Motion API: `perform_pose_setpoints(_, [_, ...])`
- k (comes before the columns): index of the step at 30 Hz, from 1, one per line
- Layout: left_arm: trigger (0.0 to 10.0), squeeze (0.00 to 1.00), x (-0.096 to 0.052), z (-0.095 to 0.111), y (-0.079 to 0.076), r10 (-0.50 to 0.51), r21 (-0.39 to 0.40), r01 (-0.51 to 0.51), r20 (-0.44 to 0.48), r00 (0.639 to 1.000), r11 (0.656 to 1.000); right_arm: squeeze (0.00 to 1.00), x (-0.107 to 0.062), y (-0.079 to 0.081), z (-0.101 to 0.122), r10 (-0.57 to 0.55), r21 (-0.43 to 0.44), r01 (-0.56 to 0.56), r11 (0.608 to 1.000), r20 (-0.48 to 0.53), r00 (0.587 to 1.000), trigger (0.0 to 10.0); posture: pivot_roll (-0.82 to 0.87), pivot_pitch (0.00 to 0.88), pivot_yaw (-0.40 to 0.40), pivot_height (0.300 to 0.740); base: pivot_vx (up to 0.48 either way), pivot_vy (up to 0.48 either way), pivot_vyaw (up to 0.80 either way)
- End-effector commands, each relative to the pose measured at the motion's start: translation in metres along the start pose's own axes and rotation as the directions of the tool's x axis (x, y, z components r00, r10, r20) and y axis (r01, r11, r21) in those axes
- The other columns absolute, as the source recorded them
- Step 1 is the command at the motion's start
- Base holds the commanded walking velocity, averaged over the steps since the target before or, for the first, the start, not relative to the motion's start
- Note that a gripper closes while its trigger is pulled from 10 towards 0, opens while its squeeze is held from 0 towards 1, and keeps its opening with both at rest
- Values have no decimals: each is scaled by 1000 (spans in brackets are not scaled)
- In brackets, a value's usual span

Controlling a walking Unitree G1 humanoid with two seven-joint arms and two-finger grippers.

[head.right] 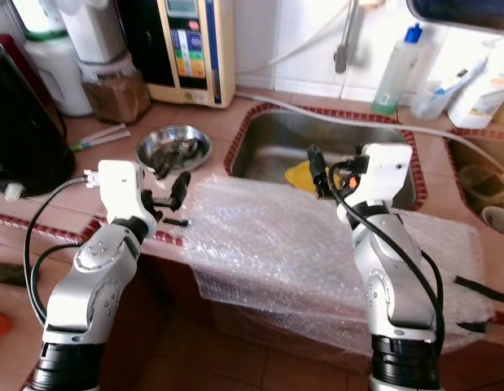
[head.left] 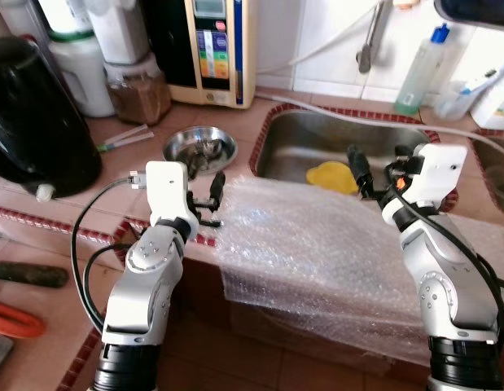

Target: Kitchen organization

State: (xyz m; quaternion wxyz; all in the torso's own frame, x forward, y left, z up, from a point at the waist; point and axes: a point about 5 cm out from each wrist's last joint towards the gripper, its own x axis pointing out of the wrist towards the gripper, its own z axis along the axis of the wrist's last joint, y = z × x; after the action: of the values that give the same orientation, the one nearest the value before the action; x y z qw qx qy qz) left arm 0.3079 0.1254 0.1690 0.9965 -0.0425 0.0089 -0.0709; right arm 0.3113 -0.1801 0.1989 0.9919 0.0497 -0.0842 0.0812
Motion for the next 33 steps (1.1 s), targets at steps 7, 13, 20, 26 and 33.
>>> perform_pose_setpoints(7, [10000,0,-2,-1,9,53,4,-53,4,999,999,0,2,5,3,26,-6,-26,1000,9,1000,10000,-74,78,7,740,0,0,0])
perform_pose_setpoints(13, [10000,0,-3,4,12,84,37,-86,54,995,996,0,4,8,4,39,-4,-39,999,17,999,10000,-67,74,0,740,0,0,0])
perform_pose_setpoints(20, [10000,0,-3,5,13,66,41,-69,62,996,997,0,5,11,6,46,-1,-46,999,25,999,10000,-65,70,0,740,0,0,0])
perform_pose_setpoints(26, [10000,0,-4,4,8,23,20,-25,68,997,999,0,6,12,9,20,-15,-19,1000,52,998,10000,-63,65,1,740,0,0,0])
perform_pose_setpoints(33, [10000,0,-5,5,6,-3,15,2,77,997,1000,0,6,11,8,16,-12,-15,1000,48,999,10000,-64,65,3,740,0,0,-490])
